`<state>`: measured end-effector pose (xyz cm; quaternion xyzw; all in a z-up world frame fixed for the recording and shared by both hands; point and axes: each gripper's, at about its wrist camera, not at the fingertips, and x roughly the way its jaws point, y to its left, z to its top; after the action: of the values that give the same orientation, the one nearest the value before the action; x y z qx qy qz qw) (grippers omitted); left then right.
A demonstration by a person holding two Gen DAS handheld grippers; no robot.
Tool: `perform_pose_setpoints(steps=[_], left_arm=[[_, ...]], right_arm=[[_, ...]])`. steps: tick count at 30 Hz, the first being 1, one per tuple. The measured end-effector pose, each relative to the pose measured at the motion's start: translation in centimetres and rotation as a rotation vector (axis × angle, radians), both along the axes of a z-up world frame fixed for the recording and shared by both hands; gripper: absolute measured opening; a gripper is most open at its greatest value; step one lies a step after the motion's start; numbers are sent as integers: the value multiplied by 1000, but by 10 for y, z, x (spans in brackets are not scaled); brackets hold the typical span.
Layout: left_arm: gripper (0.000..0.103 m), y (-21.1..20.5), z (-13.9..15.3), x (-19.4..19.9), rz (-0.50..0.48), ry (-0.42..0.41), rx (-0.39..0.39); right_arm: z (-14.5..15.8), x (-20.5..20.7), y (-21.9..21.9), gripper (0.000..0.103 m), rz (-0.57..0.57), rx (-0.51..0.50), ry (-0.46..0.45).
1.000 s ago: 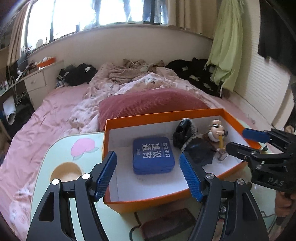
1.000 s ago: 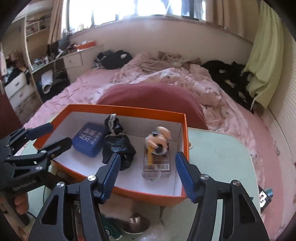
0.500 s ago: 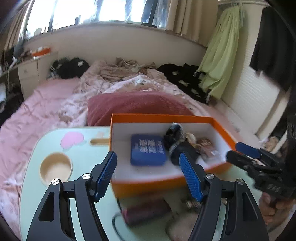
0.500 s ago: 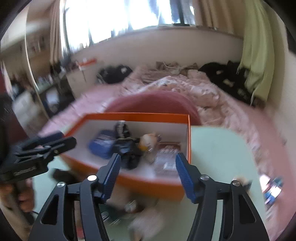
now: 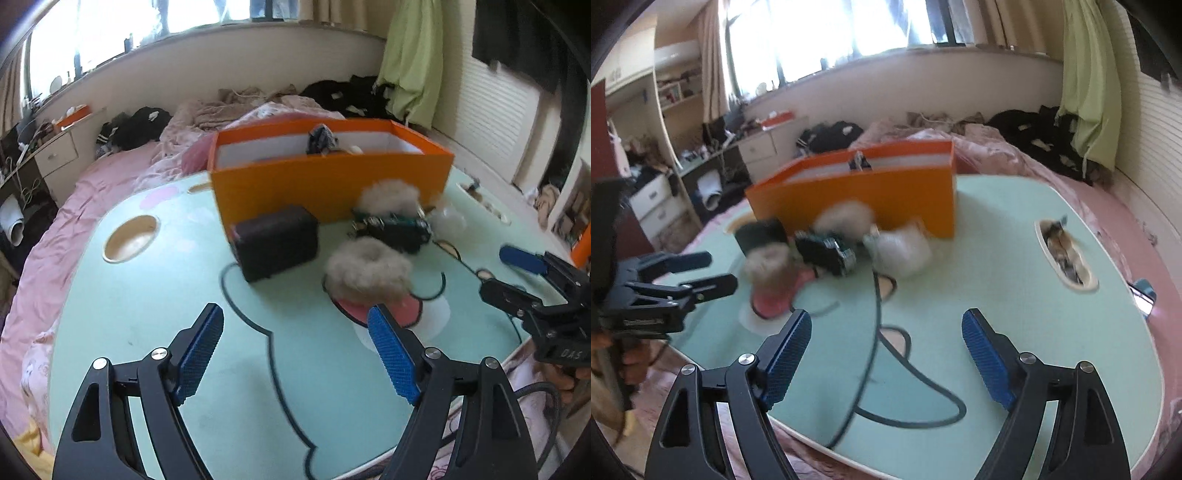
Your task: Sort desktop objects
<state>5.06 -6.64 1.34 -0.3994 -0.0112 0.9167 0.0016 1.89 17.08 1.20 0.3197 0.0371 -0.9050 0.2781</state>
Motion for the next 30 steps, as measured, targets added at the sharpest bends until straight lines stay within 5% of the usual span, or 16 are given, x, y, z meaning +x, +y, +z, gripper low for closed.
perform_pose_setpoints(steps=[4,30], left_arm=[[103,7,-16,4,18,25,22],[103,6,-14,-1,25,12,28]], right_arm=[[-10,8,-8,102,-40,100,92],[-12,7,-4,103,-36,83,92]])
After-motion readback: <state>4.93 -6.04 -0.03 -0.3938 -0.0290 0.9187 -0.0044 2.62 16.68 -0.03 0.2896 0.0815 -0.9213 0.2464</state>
